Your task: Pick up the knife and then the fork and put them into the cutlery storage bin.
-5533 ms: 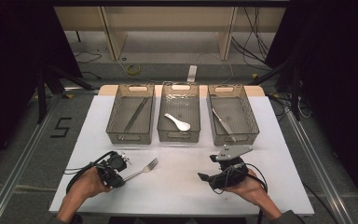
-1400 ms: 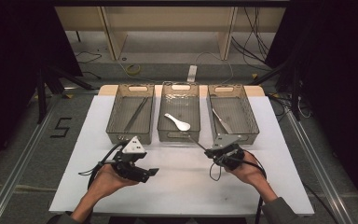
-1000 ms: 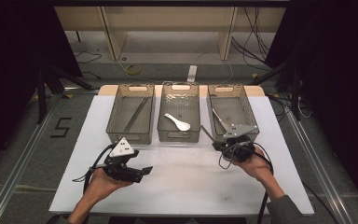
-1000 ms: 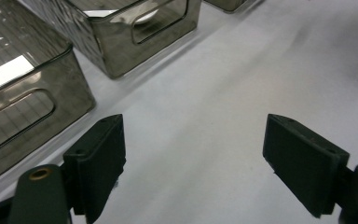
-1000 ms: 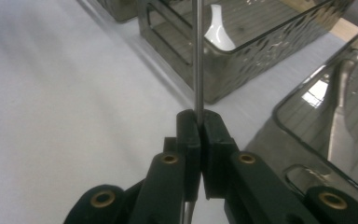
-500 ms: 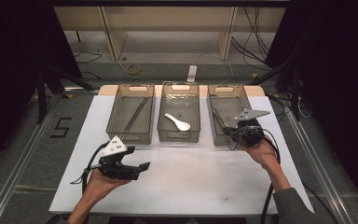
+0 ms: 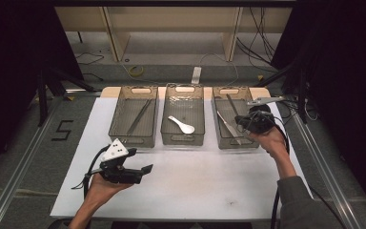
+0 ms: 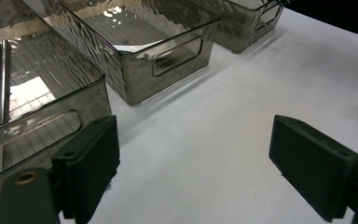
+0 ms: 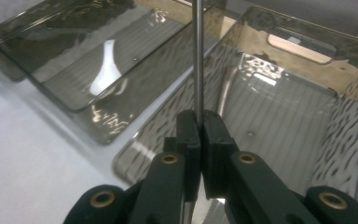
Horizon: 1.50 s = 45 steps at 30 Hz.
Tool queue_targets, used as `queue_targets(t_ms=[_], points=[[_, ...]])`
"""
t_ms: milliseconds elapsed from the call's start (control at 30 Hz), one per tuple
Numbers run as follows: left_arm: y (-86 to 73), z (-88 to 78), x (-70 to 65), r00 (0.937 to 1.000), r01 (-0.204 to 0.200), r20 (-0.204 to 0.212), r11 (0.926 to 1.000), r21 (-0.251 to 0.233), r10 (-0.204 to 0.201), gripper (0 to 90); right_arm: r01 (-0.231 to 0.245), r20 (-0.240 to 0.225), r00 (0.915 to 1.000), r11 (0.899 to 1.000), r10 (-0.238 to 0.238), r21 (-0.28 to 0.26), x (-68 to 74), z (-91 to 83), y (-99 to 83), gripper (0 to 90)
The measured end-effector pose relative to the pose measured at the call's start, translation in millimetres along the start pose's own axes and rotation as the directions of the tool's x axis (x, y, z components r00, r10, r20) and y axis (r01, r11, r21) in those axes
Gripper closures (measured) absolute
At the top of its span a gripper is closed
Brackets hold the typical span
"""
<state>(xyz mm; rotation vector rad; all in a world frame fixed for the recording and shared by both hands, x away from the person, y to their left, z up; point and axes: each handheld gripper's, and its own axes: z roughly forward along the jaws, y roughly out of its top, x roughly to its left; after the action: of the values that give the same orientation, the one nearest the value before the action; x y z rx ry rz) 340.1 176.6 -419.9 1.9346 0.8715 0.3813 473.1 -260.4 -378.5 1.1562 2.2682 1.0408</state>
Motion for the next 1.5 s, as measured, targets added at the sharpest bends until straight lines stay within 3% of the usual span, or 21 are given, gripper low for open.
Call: queue_targets(t_ms=[233,333,533,767,1067,1500], points=[[0.6,-0.5,0.2,1.0,-0.004,-0.008,1.0,-0.006,0.004,15.6,-0.036,0.032,0.9989,0.999,0.036,0.017,-15.0,10.7,15.1,87.8],[0.4,-0.5,1.0,1.0,0.0,-0.007,1.0,-0.001,0.0,15.6,-0.057,0.014,0.9983,0.998,0.057,0.018,-16.9,12.4,21.2,87.8],[0.3,0.6,0.6,1.0,-0.004,-0.005,1.0,0.007,0.004,15.6,-0.038,0.023,0.9991,0.999,0.037,0.039,-13.6,10.8,33.7,87.9],[0.5,0.9,0.1,1.0,-0.007,-0.006,0.9999,0.008,0.007,15.6,-0.047,0.058,0.9974,0.996,0.042,0.08,-21.5,24.0,41.0,87.9],[0.6,1.2,-0.6,0.9999,-0.013,-0.009,0.9999,0.009,0.013,15.6,-0.098,0.092,0.9921,0.986,0.085,0.137,-32.5,47.0,35.3,87.8],[0.7,0.4,-0.6,0.9999,-0.009,-0.014,1.0,-0.003,0.009,15.6,-0.145,0.108,0.9865,0.965,0.124,0.217,-31.2,73.8,17.4,86.8]])
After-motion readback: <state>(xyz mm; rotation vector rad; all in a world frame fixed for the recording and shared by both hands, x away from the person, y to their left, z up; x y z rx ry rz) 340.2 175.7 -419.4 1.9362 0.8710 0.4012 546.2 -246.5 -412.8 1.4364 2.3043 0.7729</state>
